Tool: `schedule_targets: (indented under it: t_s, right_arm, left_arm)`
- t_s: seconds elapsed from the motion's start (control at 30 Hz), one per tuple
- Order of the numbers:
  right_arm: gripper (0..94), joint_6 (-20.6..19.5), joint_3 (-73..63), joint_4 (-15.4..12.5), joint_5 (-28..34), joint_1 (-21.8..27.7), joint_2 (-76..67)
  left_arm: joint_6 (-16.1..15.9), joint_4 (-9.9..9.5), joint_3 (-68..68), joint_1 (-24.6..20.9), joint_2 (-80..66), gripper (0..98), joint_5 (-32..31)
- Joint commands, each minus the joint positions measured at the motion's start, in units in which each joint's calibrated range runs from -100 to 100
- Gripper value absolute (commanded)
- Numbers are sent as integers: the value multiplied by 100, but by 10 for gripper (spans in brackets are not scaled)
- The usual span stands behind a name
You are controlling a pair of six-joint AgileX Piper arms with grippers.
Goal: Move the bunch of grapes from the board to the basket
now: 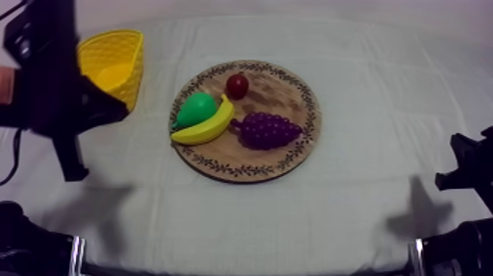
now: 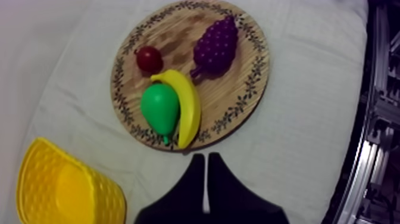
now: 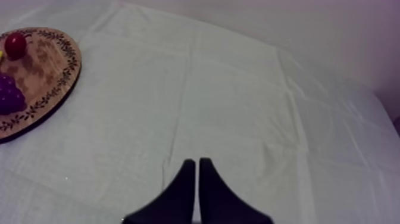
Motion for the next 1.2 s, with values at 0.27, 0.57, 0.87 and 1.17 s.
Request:
schedule_targets:
  t_s: [0.27,0.57,0.87,1.17]
  right_arm:
    - [3,0,-4,-2,0,2,0]
    - [3,-2,-4,-2,0,2,0]
    - [3,2,-4,-2,0,2,0]
    - [3,2,-4,-2,0,2,0]
  left_arm:
    - [-142,-31,-2538,338,2710,0,935]
    - [-155,-115,-4142,643,4242,0,1555]
    - [-107,-189,-5594,826,5241,0,2410]
    - [-55,-241,-6348,813,5762,0,2973]
